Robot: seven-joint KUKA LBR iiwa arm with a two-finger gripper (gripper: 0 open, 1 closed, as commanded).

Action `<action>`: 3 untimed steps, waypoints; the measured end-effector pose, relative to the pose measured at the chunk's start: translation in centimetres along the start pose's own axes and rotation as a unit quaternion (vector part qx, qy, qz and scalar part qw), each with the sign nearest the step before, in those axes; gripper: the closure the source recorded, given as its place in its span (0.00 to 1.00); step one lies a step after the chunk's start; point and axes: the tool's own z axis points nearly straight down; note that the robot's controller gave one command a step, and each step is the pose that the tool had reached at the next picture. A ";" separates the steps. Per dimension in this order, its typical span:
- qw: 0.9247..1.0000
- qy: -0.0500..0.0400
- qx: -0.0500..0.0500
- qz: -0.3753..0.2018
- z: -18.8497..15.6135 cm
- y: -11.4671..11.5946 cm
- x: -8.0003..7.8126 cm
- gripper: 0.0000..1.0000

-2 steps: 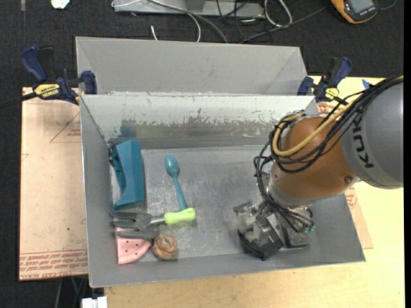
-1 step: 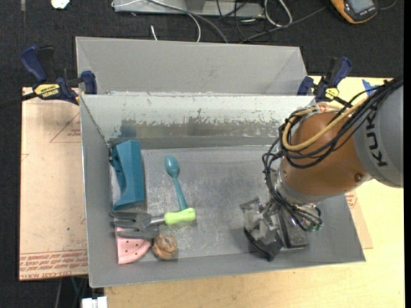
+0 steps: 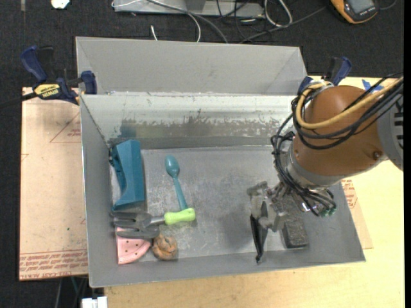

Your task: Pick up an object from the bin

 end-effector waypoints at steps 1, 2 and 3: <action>0.996 -0.002 0.001 -0.090 -3.3 -0.6 -0.3 1.00; 0.993 -0.005 0.002 -0.119 5.0 -1.2 -1.2 1.00; 0.999 -0.006 0.002 -0.032 7.0 -0.8 -0.4 1.00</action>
Offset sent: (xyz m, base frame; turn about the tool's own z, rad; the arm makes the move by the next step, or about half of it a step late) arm 0.0171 -0.0077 -0.0626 -0.2416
